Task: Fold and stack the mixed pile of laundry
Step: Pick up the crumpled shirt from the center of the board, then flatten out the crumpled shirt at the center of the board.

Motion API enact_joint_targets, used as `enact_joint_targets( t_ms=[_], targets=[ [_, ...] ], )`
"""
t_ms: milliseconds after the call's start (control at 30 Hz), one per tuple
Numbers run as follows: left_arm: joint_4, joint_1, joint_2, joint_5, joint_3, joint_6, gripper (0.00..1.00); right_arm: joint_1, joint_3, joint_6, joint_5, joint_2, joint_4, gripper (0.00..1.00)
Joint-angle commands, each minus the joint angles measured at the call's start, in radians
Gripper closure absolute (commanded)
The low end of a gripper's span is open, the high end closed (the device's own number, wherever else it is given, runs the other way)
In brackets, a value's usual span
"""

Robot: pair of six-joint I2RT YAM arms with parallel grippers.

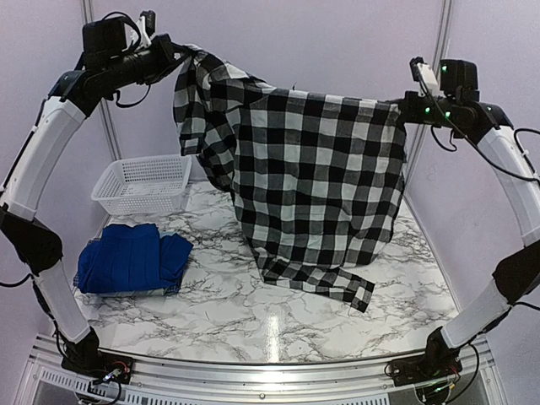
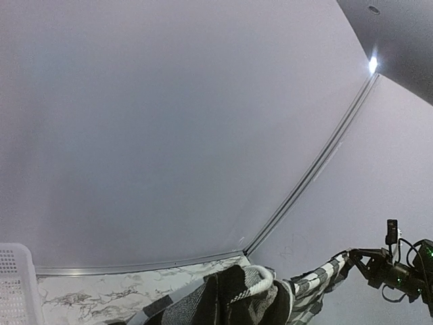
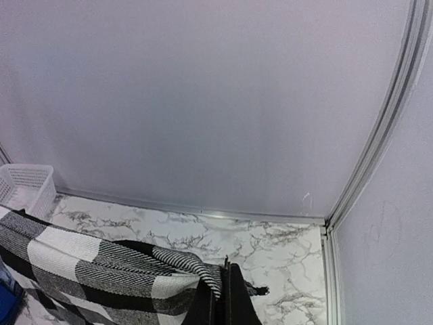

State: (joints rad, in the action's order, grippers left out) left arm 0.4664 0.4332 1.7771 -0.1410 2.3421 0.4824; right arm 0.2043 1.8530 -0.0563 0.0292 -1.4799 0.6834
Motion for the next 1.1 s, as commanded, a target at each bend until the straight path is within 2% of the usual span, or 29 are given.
enact_joint_targets(
  t_ms=[0,167,367,567,733,867,1067],
  targets=[
    [-0.158,-0.011,-0.114,-0.016,0.029,0.048,1.0,-0.018,0.216,0.054,0.029,-0.035,0.07,1.0],
    [-0.218,0.003,-0.195,-0.063,0.039,0.077,1.0,-0.017,0.321,0.054,-0.007,0.028,0.052,1.0],
    [-0.25,0.084,-0.287,-0.073,0.052,0.063,1.0,-0.014,0.398,0.055,-0.097,0.132,0.078,1.0],
    [-0.317,0.157,-0.373,-0.09,0.041,0.078,1.0,-0.014,0.405,0.043,-0.226,0.263,0.038,1.0],
    [-0.402,0.161,-0.404,-0.082,0.04,0.094,1.0,-0.014,0.418,0.008,-0.25,0.304,-0.002,1.0],
    [-0.379,0.161,-0.391,0.031,-0.016,0.018,1.0,-0.013,0.298,0.031,-0.115,0.301,-0.017,1.0],
    [-0.295,0.157,-0.249,0.225,-0.105,-0.139,1.0,-0.014,-0.122,0.052,0.033,0.273,-0.165,1.0]
  ],
)
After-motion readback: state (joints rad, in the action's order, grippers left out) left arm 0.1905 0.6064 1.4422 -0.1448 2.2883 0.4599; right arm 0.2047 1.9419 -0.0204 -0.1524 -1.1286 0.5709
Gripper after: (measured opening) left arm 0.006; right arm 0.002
